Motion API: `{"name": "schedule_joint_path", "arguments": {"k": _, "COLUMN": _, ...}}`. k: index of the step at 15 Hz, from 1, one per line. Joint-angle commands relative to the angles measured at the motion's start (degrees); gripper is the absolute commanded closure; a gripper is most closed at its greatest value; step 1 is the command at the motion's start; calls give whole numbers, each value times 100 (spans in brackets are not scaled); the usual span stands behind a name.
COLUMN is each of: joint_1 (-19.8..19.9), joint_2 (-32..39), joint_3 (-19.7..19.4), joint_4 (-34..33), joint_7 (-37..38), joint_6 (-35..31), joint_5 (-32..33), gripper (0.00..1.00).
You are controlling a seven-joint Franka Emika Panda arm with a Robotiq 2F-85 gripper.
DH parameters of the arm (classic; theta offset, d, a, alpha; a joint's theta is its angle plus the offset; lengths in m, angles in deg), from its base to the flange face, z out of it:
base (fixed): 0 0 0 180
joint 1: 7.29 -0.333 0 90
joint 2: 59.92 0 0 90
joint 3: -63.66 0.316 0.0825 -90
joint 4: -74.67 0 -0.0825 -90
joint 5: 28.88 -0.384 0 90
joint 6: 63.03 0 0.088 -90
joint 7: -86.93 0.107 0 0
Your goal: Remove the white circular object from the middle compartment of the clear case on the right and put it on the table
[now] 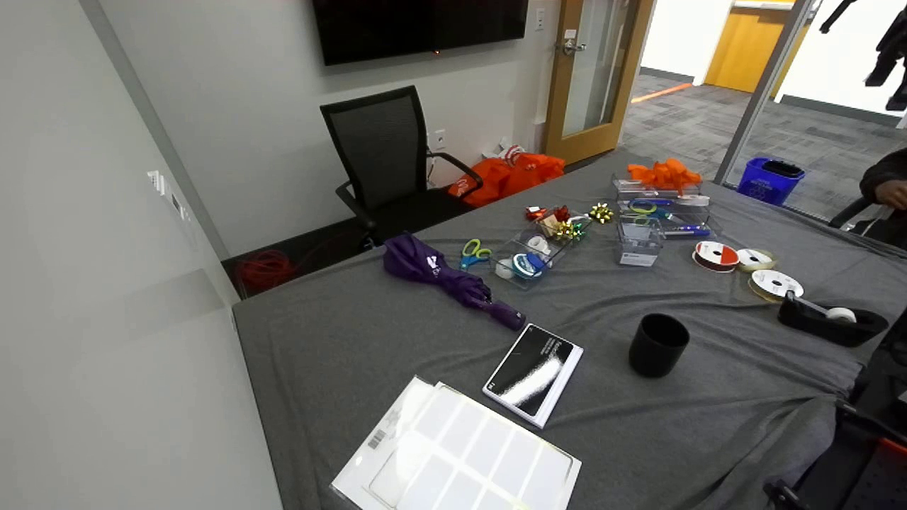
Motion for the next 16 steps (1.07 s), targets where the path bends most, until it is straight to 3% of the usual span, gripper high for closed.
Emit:
{"name": "schedule_joint_path", "arguments": {"k": 1, "joint_1": 288, "joint_2": 726, "joint_3": 42, "joint_4": -609, "joint_7": -765, "joint_6": -374, "joint_5": -284, "gripper": 0}}
{"name": "schedule_joint_path", "arguments": {"k": 2, "joint_1": 362, "joint_2": 365, "joint_3": 235, "joint_4": -267, "joint_7": -483, "joint_6": -238, "joint_5": -209, "gripper": 0}}
{"name": "schedule_joint_path", "arguments": {"k": 8, "joint_1": 452, "joint_2": 678, "joint_3": 248, "joint_4": -539, "joint_7": -604, "joint_6": -323, "joint_5": -244, "gripper": 0}}
{"name": "schedule_joint_path", "arguments": {"k": 12, "joint_1": 510, "joint_2": 1159, "joint_3": 198, "joint_4": -678, "joint_7": -1180, "joint_6": -868, "joint_5": -590, "gripper": 0}}
{"name": "schedule_joint_path", "arguments": {"k": 16, "joint_1": 717, "joint_2": 1915, "joint_3": 206, "joint_4": -914, "joint_7": -2396, "joint_6": -1590, "joint_5": -1557, "gripper": 0}}
